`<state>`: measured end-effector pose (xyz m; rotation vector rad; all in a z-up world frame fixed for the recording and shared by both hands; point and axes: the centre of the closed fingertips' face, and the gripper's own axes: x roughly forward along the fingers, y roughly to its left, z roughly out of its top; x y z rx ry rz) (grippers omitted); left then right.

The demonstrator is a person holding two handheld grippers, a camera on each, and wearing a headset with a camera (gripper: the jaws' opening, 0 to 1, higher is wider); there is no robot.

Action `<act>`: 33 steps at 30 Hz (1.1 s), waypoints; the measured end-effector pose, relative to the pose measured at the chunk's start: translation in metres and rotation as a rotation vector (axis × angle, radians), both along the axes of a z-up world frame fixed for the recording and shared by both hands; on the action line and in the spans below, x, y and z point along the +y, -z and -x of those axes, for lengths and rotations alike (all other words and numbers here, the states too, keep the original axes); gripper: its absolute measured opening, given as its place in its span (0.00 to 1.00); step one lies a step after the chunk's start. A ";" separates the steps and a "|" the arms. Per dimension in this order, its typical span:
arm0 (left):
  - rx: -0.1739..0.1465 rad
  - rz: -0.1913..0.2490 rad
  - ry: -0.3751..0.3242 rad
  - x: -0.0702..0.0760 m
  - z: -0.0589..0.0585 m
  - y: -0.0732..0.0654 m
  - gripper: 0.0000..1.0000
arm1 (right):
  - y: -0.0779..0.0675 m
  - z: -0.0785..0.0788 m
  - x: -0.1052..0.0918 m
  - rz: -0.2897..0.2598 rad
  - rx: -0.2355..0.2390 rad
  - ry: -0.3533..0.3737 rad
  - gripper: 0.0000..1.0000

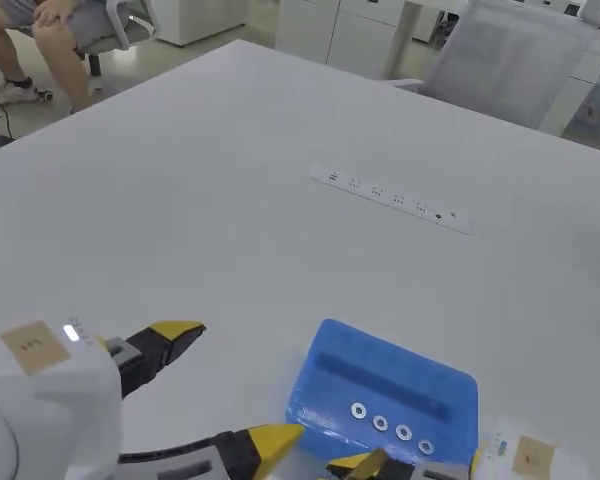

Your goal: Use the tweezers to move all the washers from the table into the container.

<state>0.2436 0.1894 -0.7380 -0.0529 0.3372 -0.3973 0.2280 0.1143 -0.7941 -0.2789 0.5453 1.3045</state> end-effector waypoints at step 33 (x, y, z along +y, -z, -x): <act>0.004 0.011 0.015 -0.002 0.001 0.001 0.66 | -0.004 -0.096 0.011 -0.113 0.160 0.245 0.03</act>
